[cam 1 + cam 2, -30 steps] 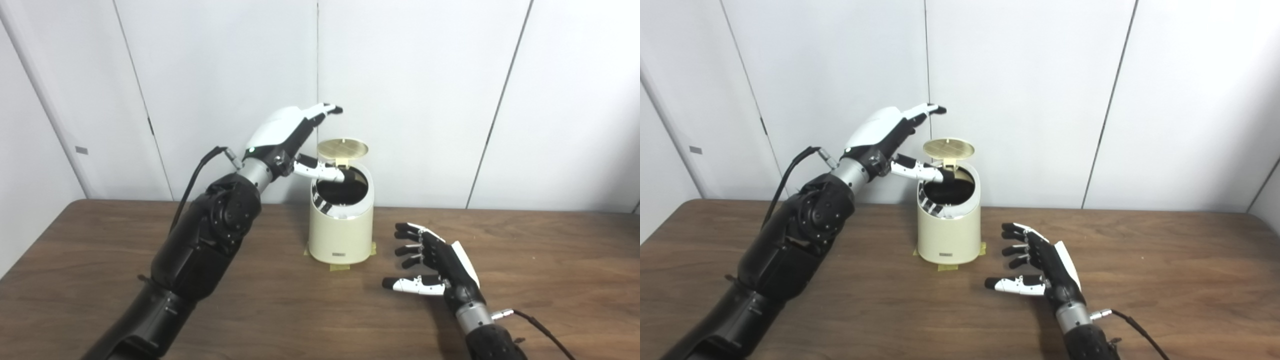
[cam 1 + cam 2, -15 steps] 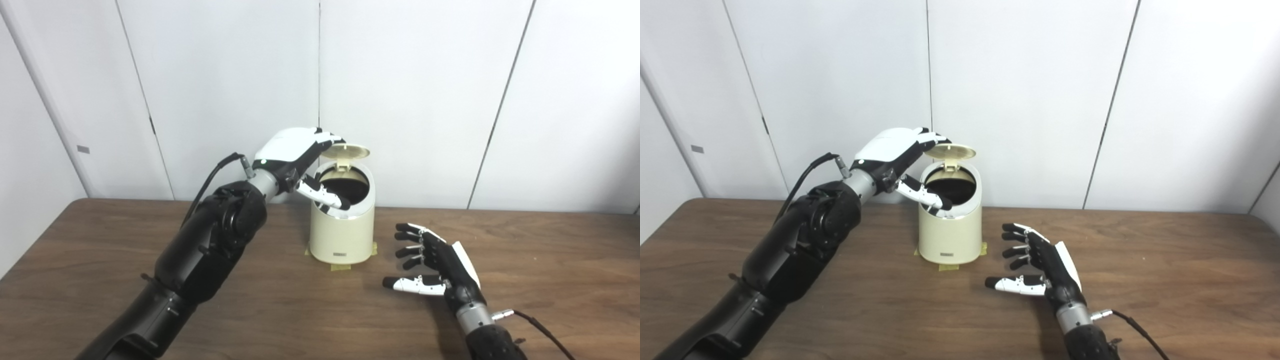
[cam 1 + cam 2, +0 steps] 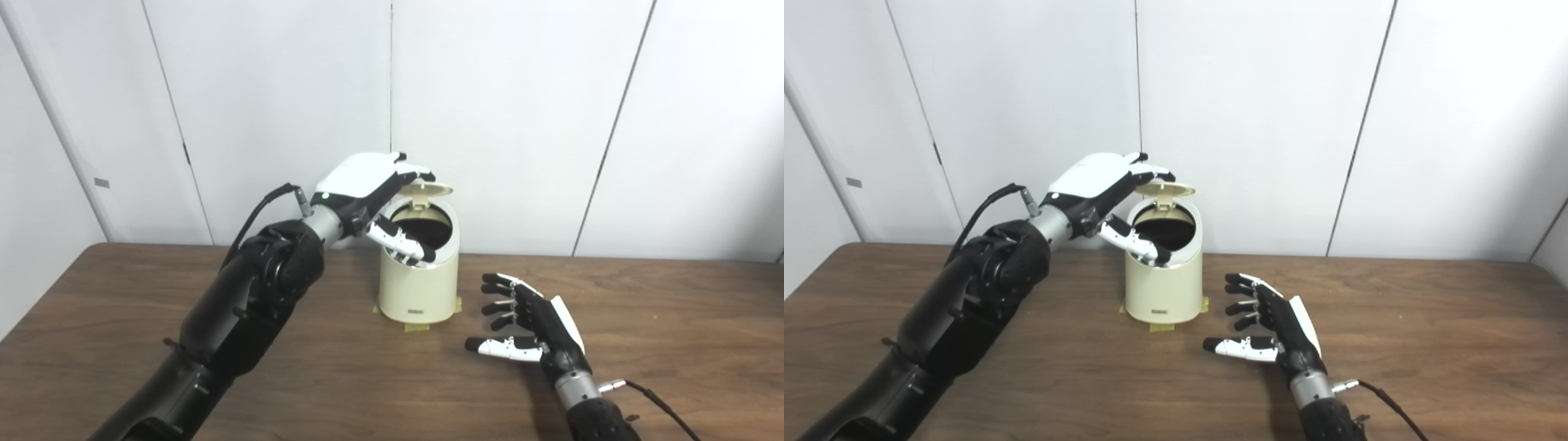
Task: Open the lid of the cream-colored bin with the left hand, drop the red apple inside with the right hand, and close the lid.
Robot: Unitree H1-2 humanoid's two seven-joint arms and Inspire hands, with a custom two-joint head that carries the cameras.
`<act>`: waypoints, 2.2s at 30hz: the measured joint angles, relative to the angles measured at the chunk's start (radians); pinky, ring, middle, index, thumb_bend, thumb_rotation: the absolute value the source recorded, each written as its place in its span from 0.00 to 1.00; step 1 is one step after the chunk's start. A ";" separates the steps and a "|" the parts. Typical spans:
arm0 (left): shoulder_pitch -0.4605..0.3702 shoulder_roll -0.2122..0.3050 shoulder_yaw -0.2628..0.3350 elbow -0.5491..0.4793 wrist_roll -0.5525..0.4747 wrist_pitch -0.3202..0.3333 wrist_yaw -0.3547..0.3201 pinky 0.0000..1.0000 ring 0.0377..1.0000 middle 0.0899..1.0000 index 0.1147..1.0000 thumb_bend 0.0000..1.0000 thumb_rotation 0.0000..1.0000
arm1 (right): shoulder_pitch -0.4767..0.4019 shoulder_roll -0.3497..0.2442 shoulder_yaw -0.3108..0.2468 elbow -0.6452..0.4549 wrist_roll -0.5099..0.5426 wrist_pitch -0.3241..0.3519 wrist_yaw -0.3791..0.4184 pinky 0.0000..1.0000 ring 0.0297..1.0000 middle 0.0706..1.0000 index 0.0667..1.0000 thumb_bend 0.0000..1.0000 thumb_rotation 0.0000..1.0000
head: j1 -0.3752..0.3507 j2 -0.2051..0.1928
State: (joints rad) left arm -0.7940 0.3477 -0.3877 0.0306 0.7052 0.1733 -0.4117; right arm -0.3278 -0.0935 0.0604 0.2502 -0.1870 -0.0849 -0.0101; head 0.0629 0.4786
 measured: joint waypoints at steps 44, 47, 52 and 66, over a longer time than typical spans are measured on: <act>0.087 0.000 -0.059 -0.103 0.106 -0.040 -0.135 1.00 1.00 0.89 0.86 0.97 0.44 | 0.014 0.010 -0.001 -0.031 -0.031 0.023 -0.006 0.50 0.62 0.75 0.75 0.76 0.18 | -0.011 0.038; 0.091 -0.020 -0.067 -0.072 0.123 -0.043 -0.131 1.00 1.00 0.93 0.91 0.96 0.45 | 0.017 0.010 -0.001 -0.037 -0.032 0.028 -0.007 0.50 0.62 0.75 0.75 0.76 0.18 | -0.014 0.041; 0.097 -0.029 -0.091 -0.025 0.178 -0.055 -0.104 1.00 1.00 0.93 0.92 0.96 0.45 | 0.035 0.010 -0.002 -0.038 -0.032 0.032 -0.007 0.49 0.62 0.74 0.75 0.76 0.18 | -0.018 0.044; 0.091 -0.038 -0.069 0.022 0.152 -0.056 -0.091 1.00 1.00 0.92 0.89 0.97 0.42 | 0.036 0.008 -0.008 -0.044 -0.020 0.035 -0.007 0.50 0.63 0.75 0.74 0.76 0.18 | -0.017 0.049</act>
State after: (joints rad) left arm -0.7033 0.3098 -0.4568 0.0526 0.8574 0.1170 -0.5030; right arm -0.2916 -0.0858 0.0522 0.2067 -0.2067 -0.0498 -0.0169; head 0.0460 0.5277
